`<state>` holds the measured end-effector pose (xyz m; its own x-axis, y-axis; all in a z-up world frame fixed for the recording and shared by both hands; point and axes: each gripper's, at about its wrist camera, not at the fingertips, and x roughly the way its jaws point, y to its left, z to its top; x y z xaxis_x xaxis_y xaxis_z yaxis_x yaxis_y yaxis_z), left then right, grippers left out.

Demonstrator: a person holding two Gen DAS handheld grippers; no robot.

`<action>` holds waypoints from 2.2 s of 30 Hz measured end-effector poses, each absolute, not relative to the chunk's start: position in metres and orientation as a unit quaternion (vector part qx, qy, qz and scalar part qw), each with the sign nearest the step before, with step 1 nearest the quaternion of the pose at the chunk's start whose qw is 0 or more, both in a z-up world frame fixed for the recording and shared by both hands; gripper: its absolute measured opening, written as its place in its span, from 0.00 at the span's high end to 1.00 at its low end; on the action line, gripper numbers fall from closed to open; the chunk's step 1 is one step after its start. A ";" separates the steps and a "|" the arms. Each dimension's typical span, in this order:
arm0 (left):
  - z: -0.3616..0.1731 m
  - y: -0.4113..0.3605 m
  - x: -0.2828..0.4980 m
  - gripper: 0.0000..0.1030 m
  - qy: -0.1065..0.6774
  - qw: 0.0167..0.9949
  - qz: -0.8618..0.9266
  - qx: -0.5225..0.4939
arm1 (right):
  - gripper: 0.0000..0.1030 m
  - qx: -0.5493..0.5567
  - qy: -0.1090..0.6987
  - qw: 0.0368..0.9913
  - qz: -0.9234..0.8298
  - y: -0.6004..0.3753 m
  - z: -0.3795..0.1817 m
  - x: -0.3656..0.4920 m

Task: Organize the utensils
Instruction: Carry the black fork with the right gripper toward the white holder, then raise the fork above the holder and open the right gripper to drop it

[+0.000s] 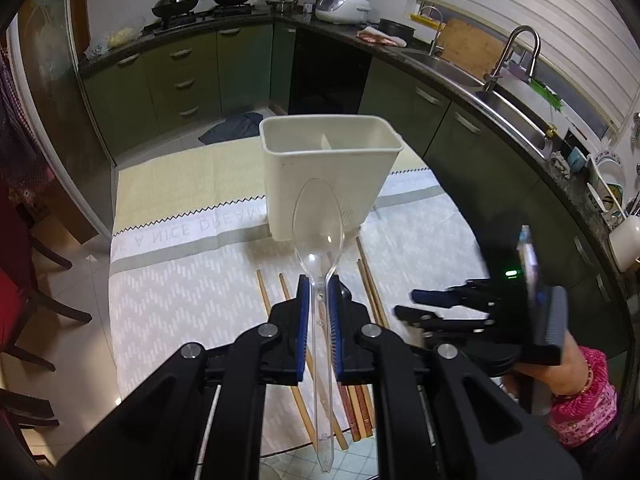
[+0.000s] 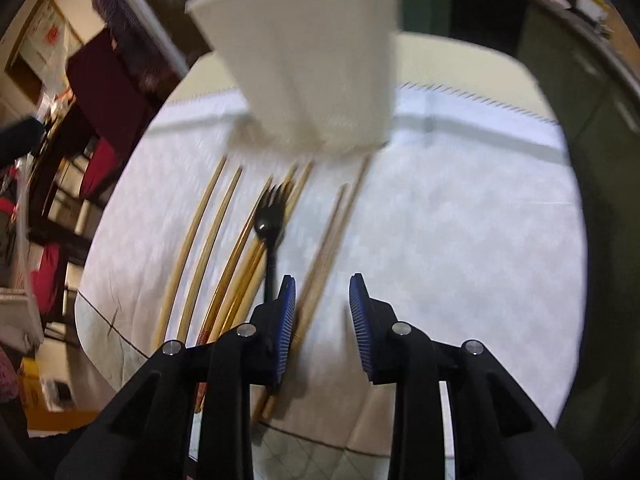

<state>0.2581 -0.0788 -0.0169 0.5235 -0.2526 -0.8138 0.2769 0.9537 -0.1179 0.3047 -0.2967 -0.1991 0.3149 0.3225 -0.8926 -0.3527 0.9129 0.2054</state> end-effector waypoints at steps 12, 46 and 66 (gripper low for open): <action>-0.027 -0.063 0.263 0.91 0.471 0.870 -0.148 0.012 | 0.67 -0.107 0.566 0.785 0.227 -0.228 -0.216 0.344; 0.047 -0.100 0.278 0.91 0.403 0.897 -0.176 0.027 | 0.75 0.011 0.400 0.874 0.277 -0.277 -0.088 0.282; 0.040 -0.089 0.291 0.91 0.407 0.898 -0.163 0.028 | 0.75 0.111 0.246 0.928 0.259 -0.324 -0.006 0.310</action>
